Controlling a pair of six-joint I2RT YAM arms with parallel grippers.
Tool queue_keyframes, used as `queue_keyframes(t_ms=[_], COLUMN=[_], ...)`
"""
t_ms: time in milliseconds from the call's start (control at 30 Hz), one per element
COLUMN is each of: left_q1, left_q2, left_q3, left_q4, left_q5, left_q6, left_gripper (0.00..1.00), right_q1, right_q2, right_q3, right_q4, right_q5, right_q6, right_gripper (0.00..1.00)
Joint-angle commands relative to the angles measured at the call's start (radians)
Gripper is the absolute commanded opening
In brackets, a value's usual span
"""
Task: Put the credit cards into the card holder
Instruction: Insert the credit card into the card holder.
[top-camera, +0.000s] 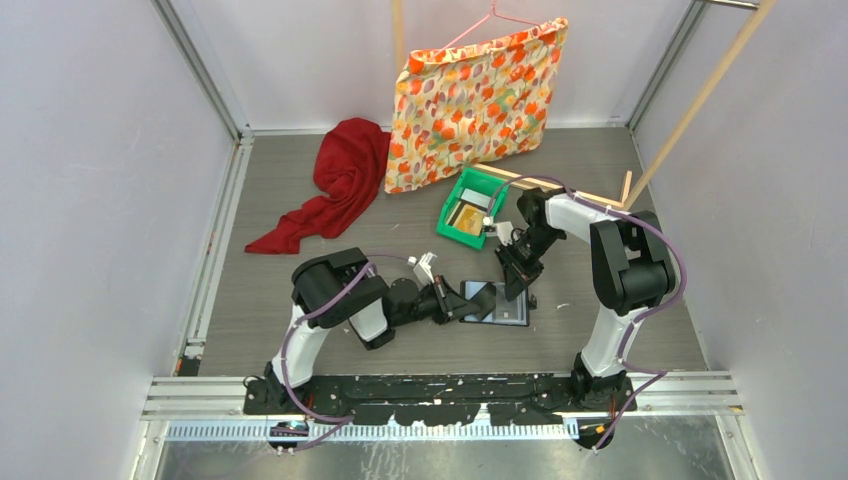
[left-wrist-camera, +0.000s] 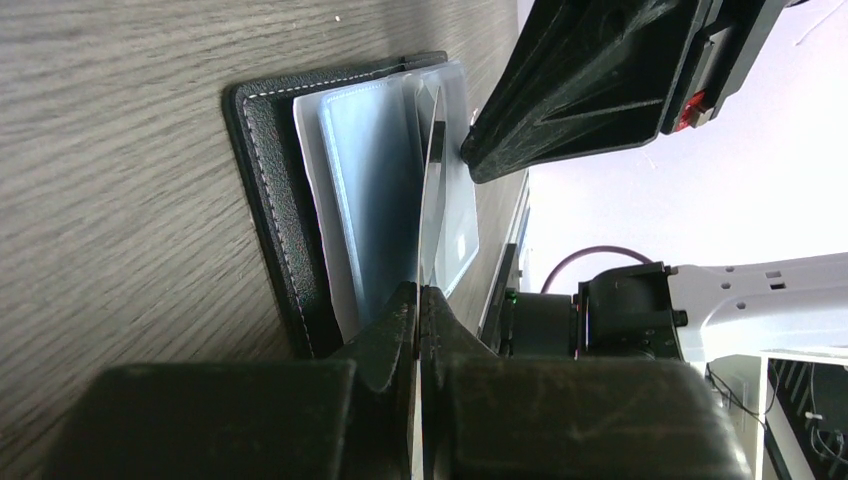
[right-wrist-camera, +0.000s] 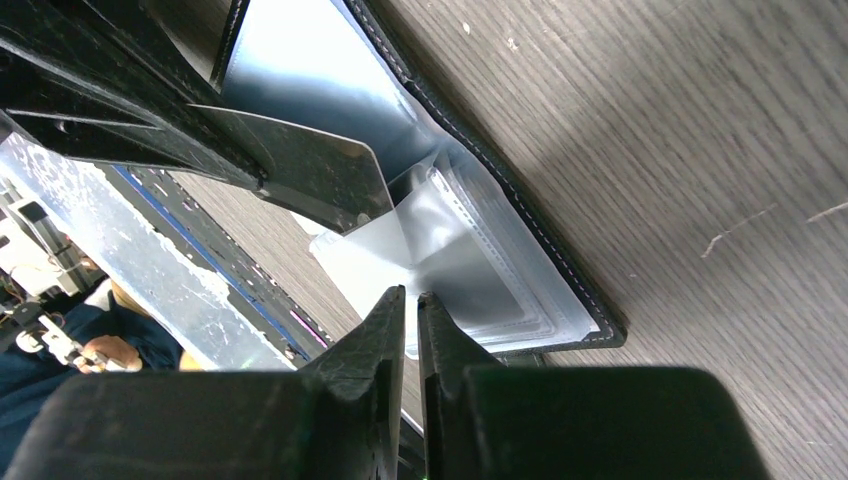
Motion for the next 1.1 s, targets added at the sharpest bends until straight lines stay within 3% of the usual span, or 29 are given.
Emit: queue_keyframes(t_ms=[0,700,867,1067], left_q1=[-0.028,-0.134,-0.143,-0.143], left_q2=[0.010,0.046,0.058,0.052], left_q3=[-0.012,0.015,0.037,0.030], left_q4=[0.032,0.032,0.032,0.032], left_q5=[-0.092,-0.324,-0.333,-0.318], left_q6=[-0.004,-0.086,-0.099,-0.087], left_gripper=[0.00,0.03,0.09,0.24], right_q1=[0.005,-0.004,-0.004,-0.006], right_q2=[-0.001,-0.035,-0.009,0.030], right_q3=[0.030,0.035,0.033,0.034], right_q4=[-0.011,-0.009,0.023,0.047], right_q5=[-0.012,-0.161,-0.173,-0.086], right_q6=[-0.010,-0.006,0.029,0.067], right_gripper=[0.16,0.29,0.28,0.21])
